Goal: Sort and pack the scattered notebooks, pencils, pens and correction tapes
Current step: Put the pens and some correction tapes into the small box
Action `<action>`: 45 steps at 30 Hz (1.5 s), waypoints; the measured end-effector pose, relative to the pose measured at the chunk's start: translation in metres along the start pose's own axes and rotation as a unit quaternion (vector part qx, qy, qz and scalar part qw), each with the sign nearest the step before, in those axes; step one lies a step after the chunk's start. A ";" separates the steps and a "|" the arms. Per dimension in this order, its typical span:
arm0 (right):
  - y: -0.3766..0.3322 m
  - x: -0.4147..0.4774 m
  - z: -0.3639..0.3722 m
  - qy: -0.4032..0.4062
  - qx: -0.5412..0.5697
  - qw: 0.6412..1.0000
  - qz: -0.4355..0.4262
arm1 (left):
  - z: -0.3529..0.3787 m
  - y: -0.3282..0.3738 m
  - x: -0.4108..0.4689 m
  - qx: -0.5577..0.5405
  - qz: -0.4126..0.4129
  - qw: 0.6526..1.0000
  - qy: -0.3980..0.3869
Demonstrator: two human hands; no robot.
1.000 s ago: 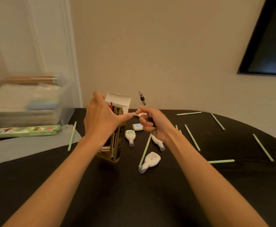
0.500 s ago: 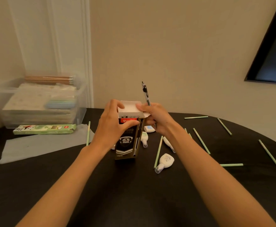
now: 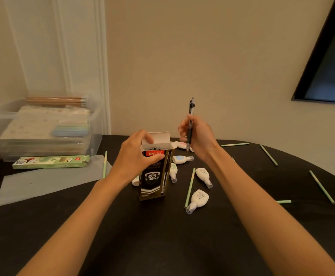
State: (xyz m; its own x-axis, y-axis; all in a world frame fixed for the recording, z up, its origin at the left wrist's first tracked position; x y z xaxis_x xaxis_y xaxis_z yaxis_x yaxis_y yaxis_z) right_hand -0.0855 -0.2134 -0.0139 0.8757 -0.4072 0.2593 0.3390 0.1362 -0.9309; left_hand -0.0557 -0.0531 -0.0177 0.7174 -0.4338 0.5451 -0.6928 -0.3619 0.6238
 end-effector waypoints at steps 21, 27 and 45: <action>0.037 -0.001 0.018 -0.061 -0.232 0.966 0.091 | -0.013 -0.012 -0.005 -0.074 -0.028 0.991 0.104; 0.026 0.006 0.031 -0.029 -0.195 0.977 0.075 | -0.015 -0.024 -0.008 -0.125 -0.042 0.987 0.096; -0.009 -0.007 0.079 -0.153 0.015 0.988 -0.006 | -0.003 -0.035 0.004 -0.051 0.010 0.999 -0.006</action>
State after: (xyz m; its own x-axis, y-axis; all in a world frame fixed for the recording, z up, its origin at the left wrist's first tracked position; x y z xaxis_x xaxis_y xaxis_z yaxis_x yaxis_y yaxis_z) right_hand -0.0673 -0.1402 0.0133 0.9327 -0.1178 0.3408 0.3566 0.1615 -0.9202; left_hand -0.0281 -0.0397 -0.0353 0.7028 -0.4494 0.5515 -0.6949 -0.2675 0.6676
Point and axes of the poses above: each hand's wrist, its own x-axis towards the middle knuckle, its own z-axis out of the palm, y = z × x, the point moved 10 cm from there along x, towards the middle knuckle, and after that the axes turned 6 degrees about -z, right-handed, at the moved point
